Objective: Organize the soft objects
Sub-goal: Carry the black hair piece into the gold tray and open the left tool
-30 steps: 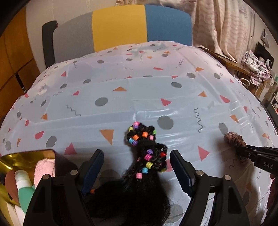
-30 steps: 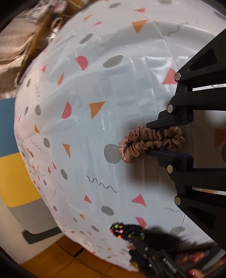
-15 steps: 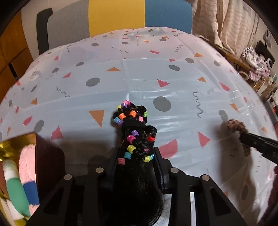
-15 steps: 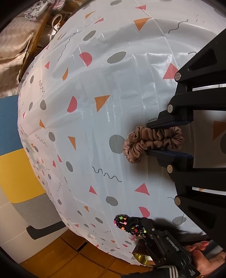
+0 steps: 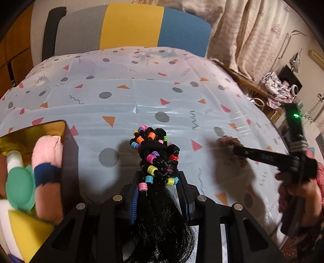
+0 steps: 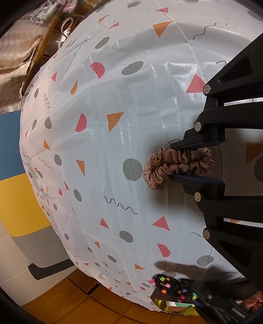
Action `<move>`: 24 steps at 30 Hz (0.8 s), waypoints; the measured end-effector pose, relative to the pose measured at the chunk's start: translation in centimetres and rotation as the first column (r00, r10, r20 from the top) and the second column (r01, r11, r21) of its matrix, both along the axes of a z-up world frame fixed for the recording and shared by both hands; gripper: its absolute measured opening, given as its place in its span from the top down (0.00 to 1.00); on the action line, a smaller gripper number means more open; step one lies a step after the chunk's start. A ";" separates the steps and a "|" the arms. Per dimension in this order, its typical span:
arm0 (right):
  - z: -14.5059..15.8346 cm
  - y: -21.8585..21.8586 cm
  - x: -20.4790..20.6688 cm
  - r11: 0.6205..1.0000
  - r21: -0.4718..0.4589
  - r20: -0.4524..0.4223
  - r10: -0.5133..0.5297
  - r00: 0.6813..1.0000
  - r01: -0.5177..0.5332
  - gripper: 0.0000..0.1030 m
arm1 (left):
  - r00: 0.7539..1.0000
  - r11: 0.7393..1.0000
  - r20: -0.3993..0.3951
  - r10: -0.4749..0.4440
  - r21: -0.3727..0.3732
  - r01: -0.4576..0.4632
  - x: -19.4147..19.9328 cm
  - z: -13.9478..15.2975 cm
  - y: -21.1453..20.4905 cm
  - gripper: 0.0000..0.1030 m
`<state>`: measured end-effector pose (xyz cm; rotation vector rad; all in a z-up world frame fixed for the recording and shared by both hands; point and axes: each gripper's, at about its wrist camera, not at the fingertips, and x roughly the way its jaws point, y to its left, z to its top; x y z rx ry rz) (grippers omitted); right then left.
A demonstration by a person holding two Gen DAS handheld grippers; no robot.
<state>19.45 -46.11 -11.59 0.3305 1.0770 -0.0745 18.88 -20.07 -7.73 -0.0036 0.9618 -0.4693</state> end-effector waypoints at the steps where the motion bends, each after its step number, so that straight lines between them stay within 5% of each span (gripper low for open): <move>1: 0.0 0.1 0.0 1.000 -0.001 0.002 0.002 1.000 -0.002 0.77 | 1.000 1.000 0.004 0.000 -0.011 0.000 -0.6 0.3 0.4 0.68; 13: 0.2 0.3 -0.7 1.000 0.028 0.018 0.003 1.000 -0.003 0.77 | 0.995 0.986 0.066 0.073 -0.156 -0.062 -5.6 5.2 7.9 0.68; 24: 0.7 0.4 -1.1 1.000 -0.002 0.043 -0.016 0.999 0.016 0.77 | 0.975 0.975 0.082 0.206 -0.106 -0.197 -5.2 6.2 16.9 0.68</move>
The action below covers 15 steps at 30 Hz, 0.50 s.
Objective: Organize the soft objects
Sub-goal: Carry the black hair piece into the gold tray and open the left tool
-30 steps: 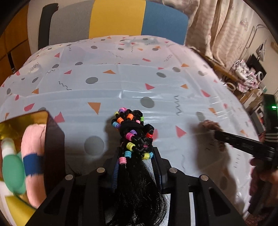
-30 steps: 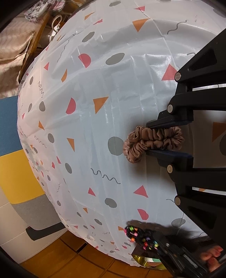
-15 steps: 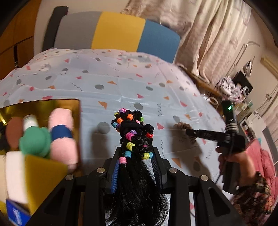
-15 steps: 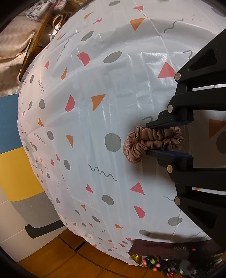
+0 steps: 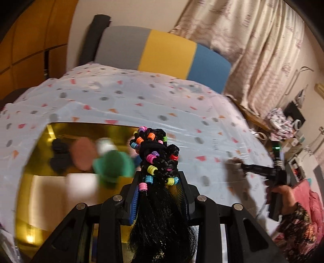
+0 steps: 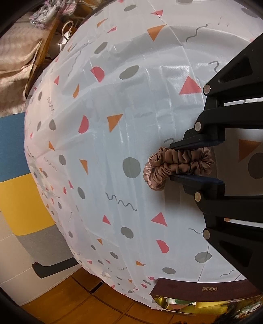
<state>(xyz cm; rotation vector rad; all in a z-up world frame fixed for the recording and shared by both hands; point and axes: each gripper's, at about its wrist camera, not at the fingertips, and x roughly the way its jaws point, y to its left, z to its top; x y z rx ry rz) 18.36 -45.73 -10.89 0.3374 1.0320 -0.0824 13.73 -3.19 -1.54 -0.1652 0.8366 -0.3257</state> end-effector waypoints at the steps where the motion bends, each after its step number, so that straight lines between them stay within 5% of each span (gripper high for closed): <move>1: 0.2 0.0 -0.1 1.000 -0.001 0.010 0.000 1.000 0.000 0.77 | 1.000 1.000 -0.003 0.014 0.009 -0.014 0.2 -0.1 0.7 0.68; 15: 1.1 0.8 -0.8 1.000 0.022 0.049 -0.003 0.999 0.001 0.77 | 0.972 0.969 -0.085 0.220 0.138 -0.208 6.0 -3.8 9.9 0.68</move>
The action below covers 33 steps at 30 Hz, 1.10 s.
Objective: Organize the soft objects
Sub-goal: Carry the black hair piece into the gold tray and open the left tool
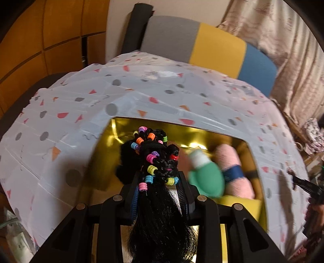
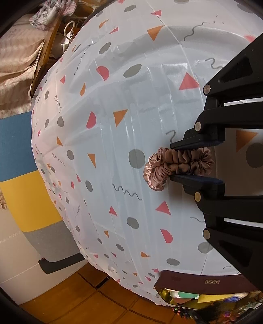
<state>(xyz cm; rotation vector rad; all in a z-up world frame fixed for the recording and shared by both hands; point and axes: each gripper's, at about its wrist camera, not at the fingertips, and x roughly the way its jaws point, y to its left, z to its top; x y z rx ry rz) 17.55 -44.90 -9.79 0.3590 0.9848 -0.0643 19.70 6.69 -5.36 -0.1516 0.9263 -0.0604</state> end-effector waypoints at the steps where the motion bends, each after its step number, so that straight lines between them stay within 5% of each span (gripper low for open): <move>1: 0.0 0.2 -0.1 1.000 0.002 0.002 0.003 1.000 -0.003 0.77 | 1.000 1.000 -0.006 0.012 0.008 -0.012 0.6 -0.3 0.4 0.68; 14: -0.1 1.0 0.1 0.999 0.008 0.003 0.032 0.999 -0.032 0.77 | 0.998 0.989 -0.024 0.052 0.138 -0.048 3.9 -1.9 0.7 0.55; 23: 0.0 1.1 0.0 0.999 0.010 0.012 0.042 0.999 -0.042 0.77 | 0.997 0.998 0.068 0.026 0.063 -0.031 -0.1 0.1 0.1 0.55; 33: 1.2 3.4 -1.5 0.995 0.045 0.063 0.087 0.994 -0.090 0.77 | 0.988 0.988 0.103 -0.115 -0.092 0.125 -5.9 0.5 -2.4 0.55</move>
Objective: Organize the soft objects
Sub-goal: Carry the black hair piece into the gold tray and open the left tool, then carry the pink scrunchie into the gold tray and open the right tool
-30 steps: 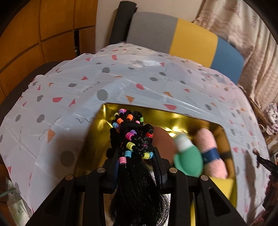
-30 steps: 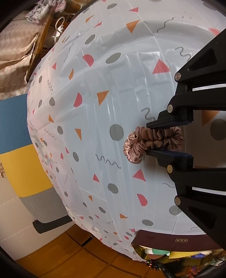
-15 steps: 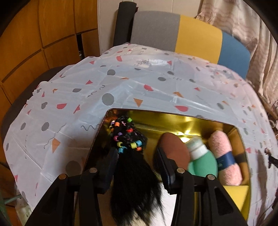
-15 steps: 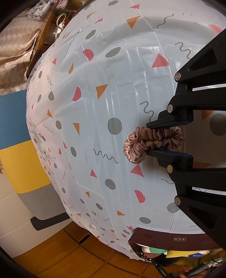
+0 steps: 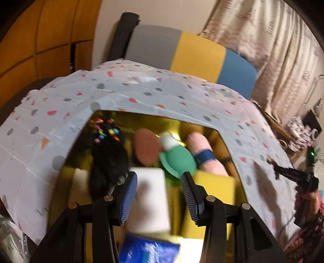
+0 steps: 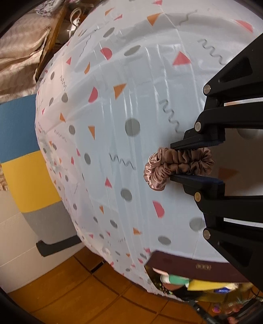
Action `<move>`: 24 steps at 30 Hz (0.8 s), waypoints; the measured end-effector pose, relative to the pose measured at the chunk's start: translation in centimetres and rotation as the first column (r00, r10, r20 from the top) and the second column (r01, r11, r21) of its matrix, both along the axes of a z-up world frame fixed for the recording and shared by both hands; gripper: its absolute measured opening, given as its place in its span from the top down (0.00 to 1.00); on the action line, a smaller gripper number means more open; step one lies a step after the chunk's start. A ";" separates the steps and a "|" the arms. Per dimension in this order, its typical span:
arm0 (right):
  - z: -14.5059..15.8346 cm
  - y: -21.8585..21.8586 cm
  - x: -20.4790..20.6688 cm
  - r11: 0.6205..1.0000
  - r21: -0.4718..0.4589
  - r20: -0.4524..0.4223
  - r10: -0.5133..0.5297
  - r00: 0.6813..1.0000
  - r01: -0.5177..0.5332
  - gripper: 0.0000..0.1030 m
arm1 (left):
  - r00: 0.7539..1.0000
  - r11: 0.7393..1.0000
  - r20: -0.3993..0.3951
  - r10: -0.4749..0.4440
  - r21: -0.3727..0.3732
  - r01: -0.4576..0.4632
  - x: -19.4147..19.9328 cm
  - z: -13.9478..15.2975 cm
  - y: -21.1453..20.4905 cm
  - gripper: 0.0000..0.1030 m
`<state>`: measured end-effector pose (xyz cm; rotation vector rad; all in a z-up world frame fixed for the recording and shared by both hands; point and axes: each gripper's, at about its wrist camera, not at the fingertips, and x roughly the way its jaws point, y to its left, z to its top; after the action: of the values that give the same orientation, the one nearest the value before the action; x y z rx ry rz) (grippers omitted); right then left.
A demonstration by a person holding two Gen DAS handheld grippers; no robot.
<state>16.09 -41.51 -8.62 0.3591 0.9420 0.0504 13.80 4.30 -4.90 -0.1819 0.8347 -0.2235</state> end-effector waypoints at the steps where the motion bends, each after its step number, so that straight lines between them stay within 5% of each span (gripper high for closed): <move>1: 0.1 0.5 -0.5 1.000 0.014 0.007 0.004 1.000 -0.004 0.77 | 1.000 1.000 0.005 -0.011 -0.005 0.011 -0.4 0.1 -0.2 0.55; 12: 2.6 9.4 -6.9 0.972 0.109 0.101 0.199 0.975 -0.209 0.77 | 0.997 0.997 0.039 -0.064 -0.027 0.065 -3.6 0.6 0.3 0.55; 24: 5.3 22.5 -8.5 0.789 0.076 0.141 0.597 0.790 -0.610 0.77 | 0.999 0.996 0.040 -0.037 -0.077 0.040 -5.2 0.9 2.5 0.55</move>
<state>7.56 -19.03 -3.29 0.1449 0.9149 0.7174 8.57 6.81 -4.03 -0.2340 0.7917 -0.2950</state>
